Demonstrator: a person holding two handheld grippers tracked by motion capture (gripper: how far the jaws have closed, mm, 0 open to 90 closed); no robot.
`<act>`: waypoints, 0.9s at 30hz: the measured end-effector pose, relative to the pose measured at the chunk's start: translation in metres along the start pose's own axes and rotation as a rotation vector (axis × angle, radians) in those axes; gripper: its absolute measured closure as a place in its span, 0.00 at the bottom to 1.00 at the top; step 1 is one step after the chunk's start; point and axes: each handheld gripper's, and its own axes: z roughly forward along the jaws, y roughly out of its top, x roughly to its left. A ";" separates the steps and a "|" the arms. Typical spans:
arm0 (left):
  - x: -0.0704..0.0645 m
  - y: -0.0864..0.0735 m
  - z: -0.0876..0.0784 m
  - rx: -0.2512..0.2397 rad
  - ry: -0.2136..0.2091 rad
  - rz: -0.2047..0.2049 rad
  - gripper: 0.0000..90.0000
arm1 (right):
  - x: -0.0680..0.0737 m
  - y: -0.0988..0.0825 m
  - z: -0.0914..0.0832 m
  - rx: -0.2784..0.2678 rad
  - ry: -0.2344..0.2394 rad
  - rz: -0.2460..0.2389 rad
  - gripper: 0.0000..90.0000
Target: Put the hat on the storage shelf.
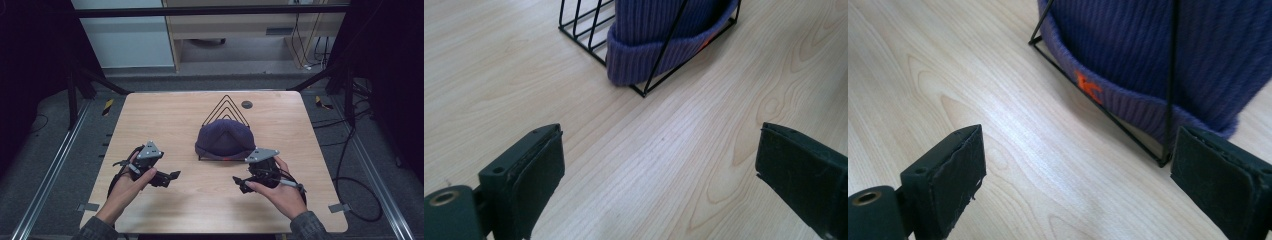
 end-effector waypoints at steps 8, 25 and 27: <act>0.001 -0.019 0.005 0.045 -0.007 0.018 0.06 | 0.008 -0.008 0.012 0.029 0.033 0.001 0.08; 0.019 -0.066 0.023 0.127 -0.025 0.066 0.06 | 0.010 -0.028 0.045 0.104 0.058 0.042 0.09; 0.021 -0.071 0.026 0.142 -0.028 0.075 0.06 | 0.009 -0.032 0.050 0.113 0.057 0.055 0.09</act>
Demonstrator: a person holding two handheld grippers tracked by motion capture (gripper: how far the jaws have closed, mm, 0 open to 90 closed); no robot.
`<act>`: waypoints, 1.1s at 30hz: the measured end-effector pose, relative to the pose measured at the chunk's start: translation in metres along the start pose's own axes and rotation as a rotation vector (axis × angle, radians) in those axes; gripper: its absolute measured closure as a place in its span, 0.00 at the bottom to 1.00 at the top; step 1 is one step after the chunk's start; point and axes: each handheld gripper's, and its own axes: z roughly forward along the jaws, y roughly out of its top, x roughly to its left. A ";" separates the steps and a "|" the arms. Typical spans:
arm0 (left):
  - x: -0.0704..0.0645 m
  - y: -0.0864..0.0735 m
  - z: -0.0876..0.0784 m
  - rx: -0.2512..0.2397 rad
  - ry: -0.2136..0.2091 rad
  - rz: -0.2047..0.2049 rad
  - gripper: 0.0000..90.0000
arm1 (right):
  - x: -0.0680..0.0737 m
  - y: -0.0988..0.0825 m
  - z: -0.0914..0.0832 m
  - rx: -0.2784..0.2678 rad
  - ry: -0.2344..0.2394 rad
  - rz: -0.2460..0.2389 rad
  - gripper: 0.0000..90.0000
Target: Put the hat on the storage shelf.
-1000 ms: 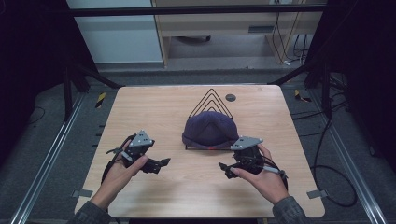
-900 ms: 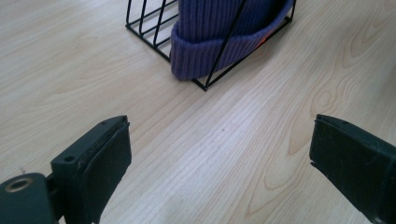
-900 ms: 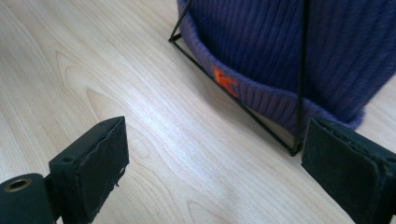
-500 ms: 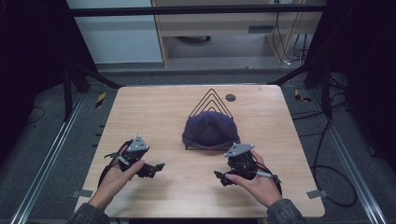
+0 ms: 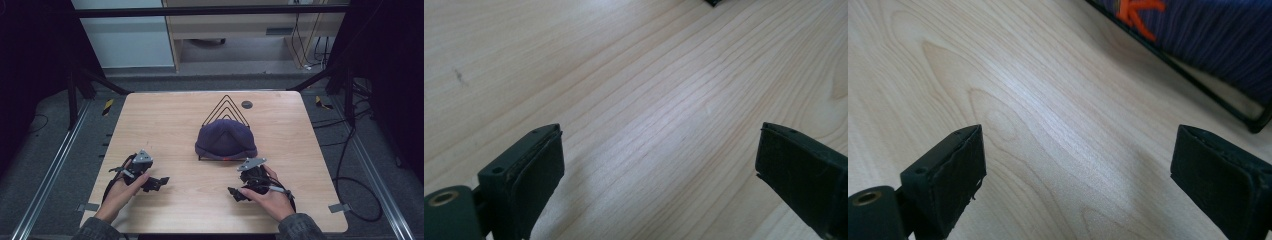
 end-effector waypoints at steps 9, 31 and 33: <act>0.000 -0.002 0.011 0.050 -0.015 0.036 0.05 | 0.000 -0.009 0.013 -0.003 -0.005 0.032 0.07; -0.013 -0.002 0.014 0.068 0.045 0.031 0.00 | 0.006 -0.017 0.021 -0.100 -0.039 -0.002 0.03; -0.013 -0.002 0.014 0.069 0.044 0.031 0.00 | 0.006 -0.017 0.021 -0.099 -0.038 -0.002 0.03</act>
